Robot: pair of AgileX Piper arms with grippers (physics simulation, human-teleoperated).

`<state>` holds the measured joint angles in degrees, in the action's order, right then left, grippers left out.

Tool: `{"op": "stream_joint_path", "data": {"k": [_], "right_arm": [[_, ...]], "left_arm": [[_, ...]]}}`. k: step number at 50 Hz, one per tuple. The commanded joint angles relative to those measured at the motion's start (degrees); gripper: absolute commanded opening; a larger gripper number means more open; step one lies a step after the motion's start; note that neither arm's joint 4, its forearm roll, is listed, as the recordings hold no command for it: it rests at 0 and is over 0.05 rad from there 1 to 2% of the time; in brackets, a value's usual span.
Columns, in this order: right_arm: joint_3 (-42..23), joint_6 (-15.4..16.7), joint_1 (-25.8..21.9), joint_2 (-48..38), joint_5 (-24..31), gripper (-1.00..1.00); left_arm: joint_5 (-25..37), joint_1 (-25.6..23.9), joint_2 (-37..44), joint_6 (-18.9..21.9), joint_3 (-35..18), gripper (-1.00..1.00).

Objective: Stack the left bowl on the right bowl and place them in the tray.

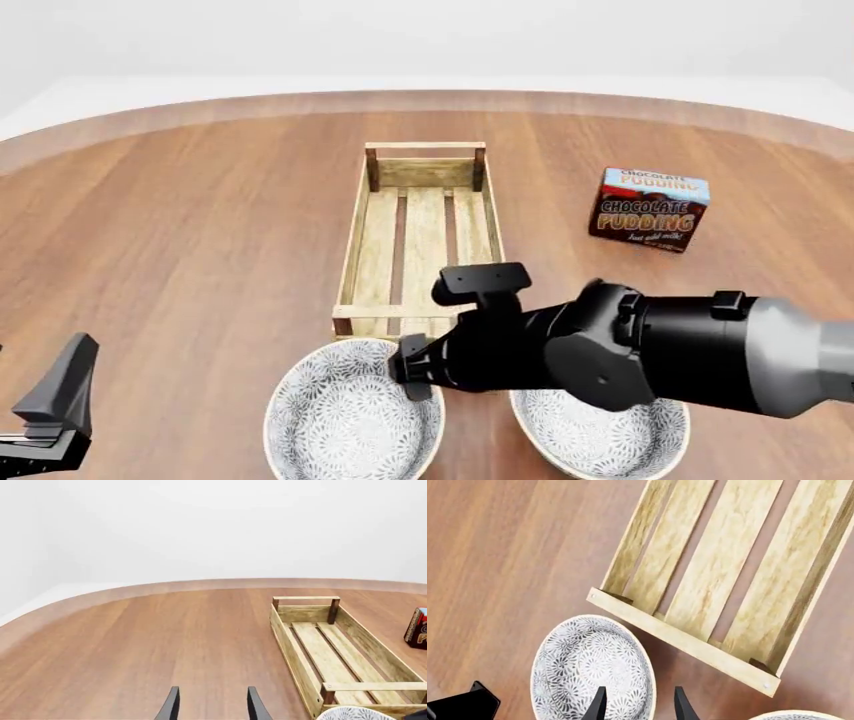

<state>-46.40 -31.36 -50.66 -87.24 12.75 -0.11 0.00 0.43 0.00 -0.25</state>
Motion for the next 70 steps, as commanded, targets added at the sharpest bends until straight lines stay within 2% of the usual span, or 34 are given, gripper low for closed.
{"op": "stream_joint_path", "data": {"k": [1,36,37,54,57,60,70], "right_arm": [[2.0,-1.8,-0.8,-2.9,-3.1,1.00],[2.6,-4.9,-3.6,-9.3,-7.5,1.00],[2.5,-4.5,-3.2,-8.6,-7.2,-1.00],[1.5,-3.1,-3.3,-5.1,-5.0,-1.00],[1.2,-2.2,-2.9,-2.4,-4.2,-1.00],[1.5,-3.1,-4.3,1.3,-3.9,-1.00],[1.0,-2.4,-3.9,10.5,-0.2,-1.00]], "left_arm": [[0.0,0.0,0.0,0.0,0.0,1.00],[0.0,0.0,0.0,0.0,0.0,1.00],[0.0,0.0,0.0,0.0,0.0,1.00],[0.0,0.0,0.0,0.0,0.0,1.00],[0.0,0.0,0.0,0.0,0.0,1.00],[0.0,0.0,0.0,0.0,0.0,1.00],[0.0,0.0,0.0,0.0,0.0,1.00]]}}
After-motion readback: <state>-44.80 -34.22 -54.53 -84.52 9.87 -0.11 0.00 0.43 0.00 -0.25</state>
